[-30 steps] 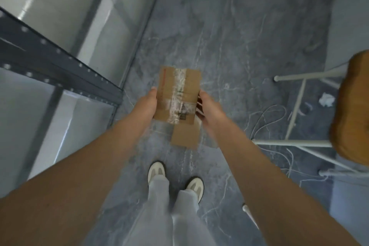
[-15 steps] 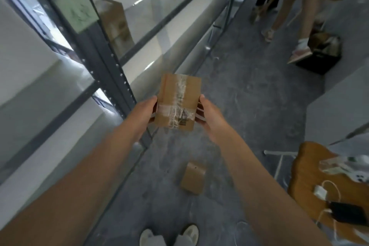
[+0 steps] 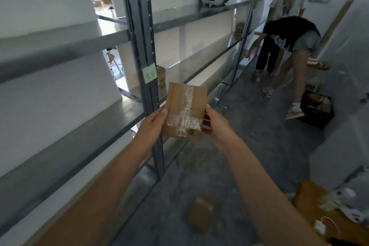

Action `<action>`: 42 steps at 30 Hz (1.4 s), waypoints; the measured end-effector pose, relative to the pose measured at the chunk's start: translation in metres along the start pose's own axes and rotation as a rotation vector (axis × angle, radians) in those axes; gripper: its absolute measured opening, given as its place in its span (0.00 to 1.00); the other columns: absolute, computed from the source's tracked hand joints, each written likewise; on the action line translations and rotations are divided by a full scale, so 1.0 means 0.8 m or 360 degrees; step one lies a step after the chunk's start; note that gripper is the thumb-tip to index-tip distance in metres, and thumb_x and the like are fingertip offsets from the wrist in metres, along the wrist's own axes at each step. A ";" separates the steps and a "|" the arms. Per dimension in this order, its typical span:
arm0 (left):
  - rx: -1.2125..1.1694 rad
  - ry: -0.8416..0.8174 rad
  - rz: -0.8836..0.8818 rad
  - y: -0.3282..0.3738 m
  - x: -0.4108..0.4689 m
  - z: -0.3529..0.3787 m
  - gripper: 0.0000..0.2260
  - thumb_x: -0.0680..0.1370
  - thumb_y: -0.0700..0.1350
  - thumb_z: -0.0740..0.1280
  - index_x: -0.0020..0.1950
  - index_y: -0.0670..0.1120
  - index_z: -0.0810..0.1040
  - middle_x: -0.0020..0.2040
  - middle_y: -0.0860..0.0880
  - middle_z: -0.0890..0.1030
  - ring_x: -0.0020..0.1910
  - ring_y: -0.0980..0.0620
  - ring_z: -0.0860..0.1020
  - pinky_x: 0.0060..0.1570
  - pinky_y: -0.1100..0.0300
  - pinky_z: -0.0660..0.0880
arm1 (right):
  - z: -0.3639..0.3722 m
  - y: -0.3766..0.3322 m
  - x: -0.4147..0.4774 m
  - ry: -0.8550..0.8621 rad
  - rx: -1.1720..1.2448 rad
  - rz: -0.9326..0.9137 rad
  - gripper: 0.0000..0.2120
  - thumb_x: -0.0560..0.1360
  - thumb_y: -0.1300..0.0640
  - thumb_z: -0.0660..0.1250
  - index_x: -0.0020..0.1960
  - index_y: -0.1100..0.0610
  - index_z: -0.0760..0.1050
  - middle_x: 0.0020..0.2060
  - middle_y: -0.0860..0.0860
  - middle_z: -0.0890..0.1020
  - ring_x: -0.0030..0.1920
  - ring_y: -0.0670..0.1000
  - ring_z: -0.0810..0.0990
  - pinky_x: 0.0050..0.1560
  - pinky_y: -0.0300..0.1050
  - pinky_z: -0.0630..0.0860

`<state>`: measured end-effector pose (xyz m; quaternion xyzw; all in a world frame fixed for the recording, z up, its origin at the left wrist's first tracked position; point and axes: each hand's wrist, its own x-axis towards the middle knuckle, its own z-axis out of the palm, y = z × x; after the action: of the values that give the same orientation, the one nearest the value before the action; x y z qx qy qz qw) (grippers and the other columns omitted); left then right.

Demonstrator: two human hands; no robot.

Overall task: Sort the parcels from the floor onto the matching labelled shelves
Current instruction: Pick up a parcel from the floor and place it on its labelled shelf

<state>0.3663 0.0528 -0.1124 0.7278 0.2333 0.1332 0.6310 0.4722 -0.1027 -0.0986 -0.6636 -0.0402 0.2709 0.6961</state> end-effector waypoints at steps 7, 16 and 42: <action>0.0117 0.0235 0.0265 0.037 -0.118 -0.066 0.19 0.84 0.56 0.59 0.73 0.54 0.75 0.66 0.50 0.81 0.62 0.53 0.79 0.60 0.62 0.72 | 0.047 0.000 -0.095 -0.0188 0.0083 -0.0123 0.14 0.84 0.58 0.55 0.67 0.55 0.71 0.52 0.52 0.82 0.50 0.51 0.81 0.44 0.42 0.75; 0.0061 0.0553 0.0409 0.048 -0.195 -0.121 0.30 0.75 0.70 0.56 0.76 0.63 0.68 0.70 0.53 0.79 0.67 0.52 0.78 0.68 0.45 0.75 | 0.125 -0.012 -0.138 -0.0581 0.0070 -0.0249 0.13 0.84 0.53 0.59 0.67 0.51 0.71 0.50 0.52 0.86 0.53 0.52 0.84 0.66 0.52 0.75; -0.0150 0.0795 0.0433 0.052 -0.263 -0.205 0.25 0.72 0.57 0.73 0.67 0.54 0.74 0.57 0.55 0.83 0.50 0.64 0.83 0.43 0.70 0.80 | 0.254 -0.008 -0.189 -0.0773 -0.0457 -0.0522 0.22 0.83 0.40 0.49 0.70 0.45 0.71 0.62 0.48 0.80 0.64 0.51 0.78 0.64 0.48 0.75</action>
<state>0.1129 0.0827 -0.0231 0.6669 0.2753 0.4023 0.5636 0.2613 0.0157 -0.0229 -0.6558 -0.3493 0.2969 0.5998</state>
